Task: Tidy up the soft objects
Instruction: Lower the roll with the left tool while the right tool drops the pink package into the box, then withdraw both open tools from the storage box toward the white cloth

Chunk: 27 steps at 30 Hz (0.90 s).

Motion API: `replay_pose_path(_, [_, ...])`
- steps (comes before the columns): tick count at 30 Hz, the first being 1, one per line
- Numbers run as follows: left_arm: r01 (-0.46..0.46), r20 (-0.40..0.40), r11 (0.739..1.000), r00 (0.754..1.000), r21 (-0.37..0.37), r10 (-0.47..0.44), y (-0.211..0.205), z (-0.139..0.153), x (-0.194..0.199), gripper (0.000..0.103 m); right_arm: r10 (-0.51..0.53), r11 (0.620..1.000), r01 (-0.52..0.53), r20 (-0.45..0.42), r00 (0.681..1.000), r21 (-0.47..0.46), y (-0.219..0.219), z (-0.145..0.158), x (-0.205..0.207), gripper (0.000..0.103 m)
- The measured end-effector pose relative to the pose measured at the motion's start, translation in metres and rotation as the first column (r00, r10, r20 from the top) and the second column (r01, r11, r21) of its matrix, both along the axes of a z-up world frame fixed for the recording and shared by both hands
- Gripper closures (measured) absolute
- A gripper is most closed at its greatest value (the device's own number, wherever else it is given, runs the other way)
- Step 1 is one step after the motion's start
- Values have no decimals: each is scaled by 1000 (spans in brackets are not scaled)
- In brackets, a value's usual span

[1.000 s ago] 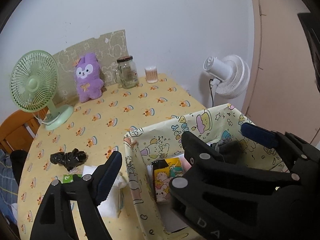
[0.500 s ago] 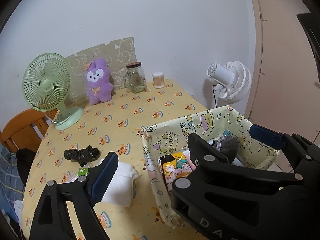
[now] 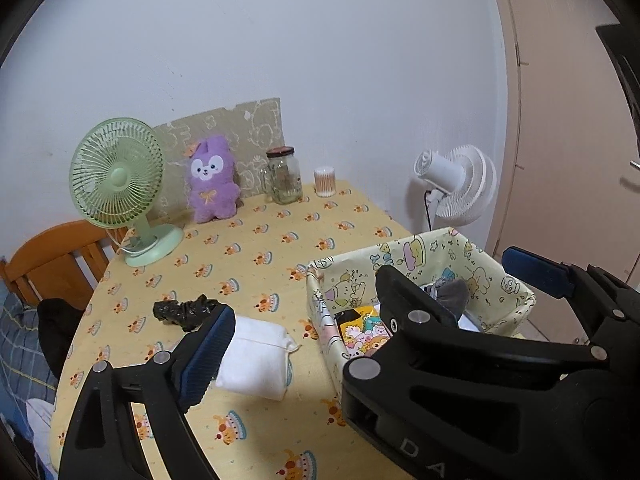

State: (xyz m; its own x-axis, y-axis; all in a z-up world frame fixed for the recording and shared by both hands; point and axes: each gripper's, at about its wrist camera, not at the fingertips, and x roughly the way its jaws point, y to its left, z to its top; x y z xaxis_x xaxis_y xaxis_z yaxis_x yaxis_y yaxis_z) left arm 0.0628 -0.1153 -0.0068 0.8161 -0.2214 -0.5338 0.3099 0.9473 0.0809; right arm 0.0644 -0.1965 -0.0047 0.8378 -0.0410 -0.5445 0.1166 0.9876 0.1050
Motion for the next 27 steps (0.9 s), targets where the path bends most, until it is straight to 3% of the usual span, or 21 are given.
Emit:
replay_pose_path(3, [-1, 13, 1000, 1000, -18, 1, 8, 4, -6, 10, -1, 1000, 2, 31, 1000, -17, 7, 6, -8, 0])
replay_pose_path(18, [-61, 73, 998, 995, -22, 63, 45, 3, -21, 3, 40, 999, -38, 89, 995, -30, 44, 6, -24, 0])
replay_pose_path(27, [-83, 46, 996, 995, -35, 84, 69, -16, -16, 3, 86, 996, -83, 67, 994, -38, 67, -12, -17, 0])
